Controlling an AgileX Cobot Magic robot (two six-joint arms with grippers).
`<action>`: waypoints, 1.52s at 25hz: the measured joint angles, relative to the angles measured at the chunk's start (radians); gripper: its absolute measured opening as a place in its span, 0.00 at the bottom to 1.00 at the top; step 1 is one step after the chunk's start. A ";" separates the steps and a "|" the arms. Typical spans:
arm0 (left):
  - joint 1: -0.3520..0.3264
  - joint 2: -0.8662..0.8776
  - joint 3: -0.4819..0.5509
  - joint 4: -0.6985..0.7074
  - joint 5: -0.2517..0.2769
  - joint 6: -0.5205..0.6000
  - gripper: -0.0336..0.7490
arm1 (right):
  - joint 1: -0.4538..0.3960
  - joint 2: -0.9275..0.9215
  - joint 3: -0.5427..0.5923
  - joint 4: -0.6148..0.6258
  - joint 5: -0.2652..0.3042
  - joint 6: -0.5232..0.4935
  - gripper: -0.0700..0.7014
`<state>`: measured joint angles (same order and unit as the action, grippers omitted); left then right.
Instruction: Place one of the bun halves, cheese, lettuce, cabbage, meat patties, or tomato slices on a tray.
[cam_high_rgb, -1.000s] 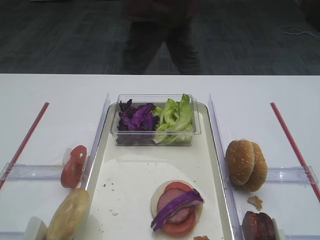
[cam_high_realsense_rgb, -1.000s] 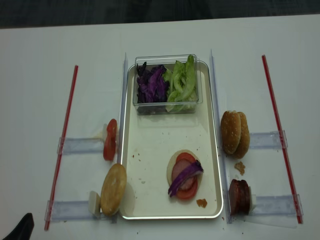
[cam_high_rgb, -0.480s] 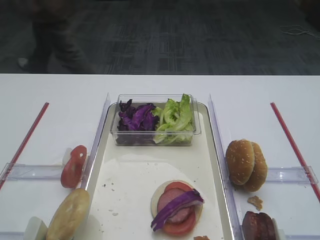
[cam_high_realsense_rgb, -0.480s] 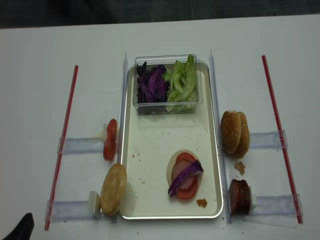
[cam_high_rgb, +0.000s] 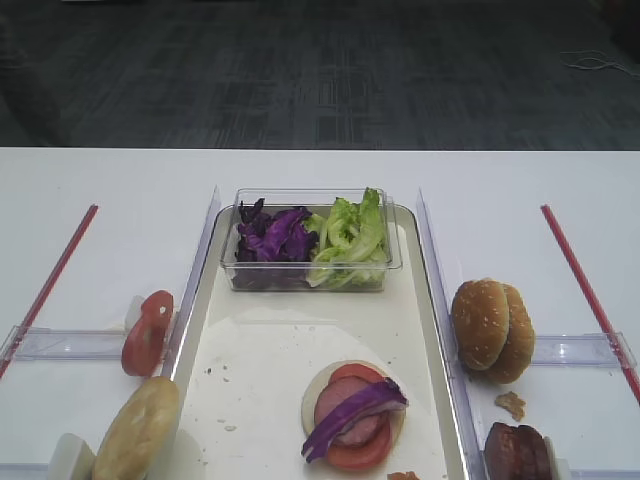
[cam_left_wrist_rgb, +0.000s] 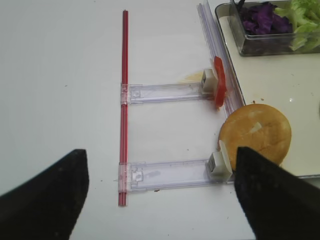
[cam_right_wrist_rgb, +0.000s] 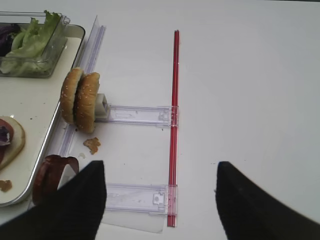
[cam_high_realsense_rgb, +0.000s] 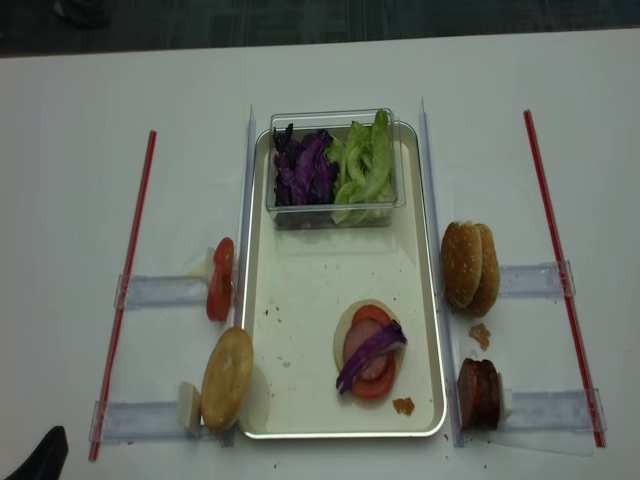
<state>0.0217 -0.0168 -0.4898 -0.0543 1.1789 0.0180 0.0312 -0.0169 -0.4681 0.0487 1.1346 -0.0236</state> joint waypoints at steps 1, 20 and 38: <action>0.000 0.000 0.000 0.000 0.000 0.000 0.75 | 0.000 0.000 0.000 0.000 0.000 0.000 0.73; 0.000 0.000 0.000 0.000 0.000 0.000 0.75 | 0.000 0.000 0.000 0.000 0.000 0.001 0.73; 0.000 0.000 0.000 0.000 0.000 0.000 0.75 | 0.000 0.000 0.000 0.000 0.000 0.002 0.73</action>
<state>0.0217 -0.0168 -0.4898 -0.0543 1.1789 0.0180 0.0312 -0.0169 -0.4681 0.0487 1.1346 -0.0212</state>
